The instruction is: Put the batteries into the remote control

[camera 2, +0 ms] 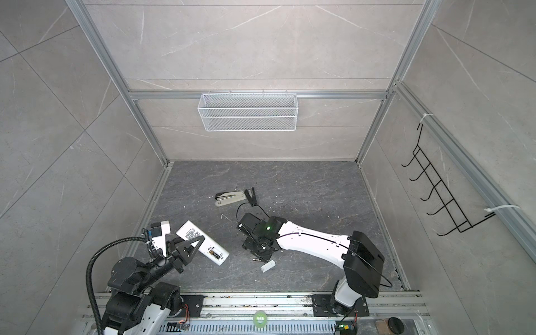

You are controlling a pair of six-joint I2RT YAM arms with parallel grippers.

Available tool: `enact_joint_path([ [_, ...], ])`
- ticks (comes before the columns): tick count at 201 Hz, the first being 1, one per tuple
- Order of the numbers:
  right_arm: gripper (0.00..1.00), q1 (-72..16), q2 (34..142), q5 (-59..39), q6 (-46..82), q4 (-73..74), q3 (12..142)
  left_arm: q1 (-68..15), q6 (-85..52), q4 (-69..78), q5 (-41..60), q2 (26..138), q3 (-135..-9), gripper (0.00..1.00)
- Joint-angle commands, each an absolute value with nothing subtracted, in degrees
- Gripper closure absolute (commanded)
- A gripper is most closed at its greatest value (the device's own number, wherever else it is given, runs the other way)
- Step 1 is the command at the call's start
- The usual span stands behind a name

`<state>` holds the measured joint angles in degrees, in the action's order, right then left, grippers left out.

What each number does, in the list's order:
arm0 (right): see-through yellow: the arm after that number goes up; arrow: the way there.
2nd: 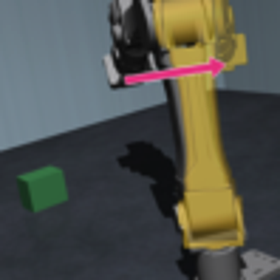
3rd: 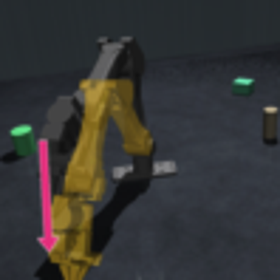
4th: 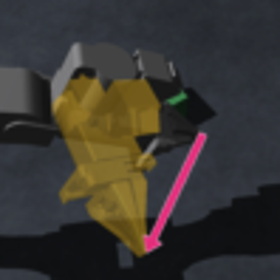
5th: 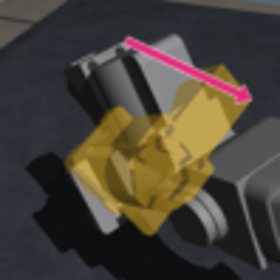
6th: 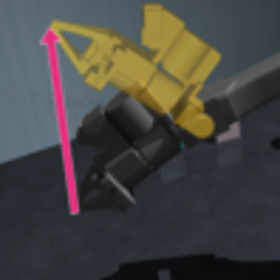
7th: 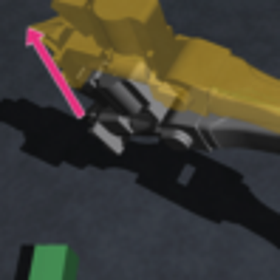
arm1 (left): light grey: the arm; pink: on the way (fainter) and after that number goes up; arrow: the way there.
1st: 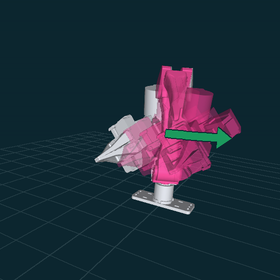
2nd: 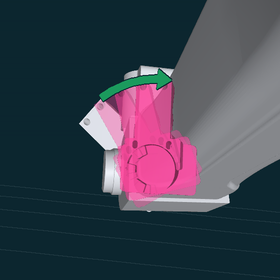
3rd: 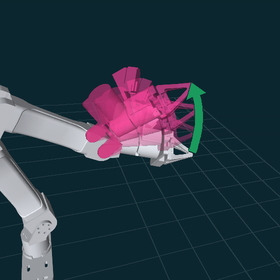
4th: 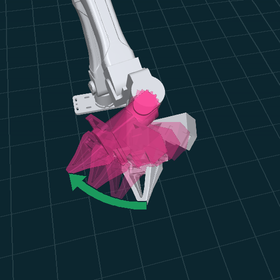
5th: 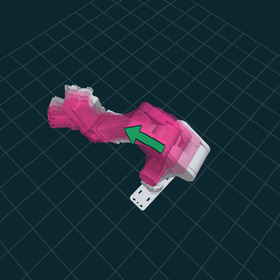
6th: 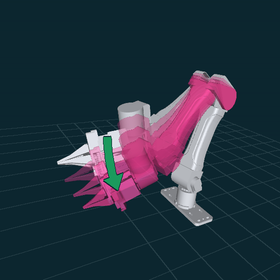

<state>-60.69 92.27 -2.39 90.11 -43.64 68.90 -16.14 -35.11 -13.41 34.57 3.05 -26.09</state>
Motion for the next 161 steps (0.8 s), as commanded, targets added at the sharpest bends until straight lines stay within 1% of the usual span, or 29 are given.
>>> enact_joint_path([
  [1,0.38,-60.6,92.9,-2.1,97.8,-40.6,65.8,-16.3,-34.0,-10.8,34.7,2.5,-27.9,1.0],
  [51,0.39,-60.3,96.1,-2.2,97.8,-39.3,66.4,-16.3,-34.2,-10.5,34.8,1.9,-27.5,1.0],
  [116,0.53,-58.8,99.1,-3.4,96.7,-39.2,66.6,-16.3,-34.2,-10.6,34.5,1.3,-27.4,1.0],
  [161,0.54,-58.6,101.4,-4.6,95.6,-39.5,68.1,-16.2,-34.2,-10.6,34.5,1.2,-27.4,1.0],
])
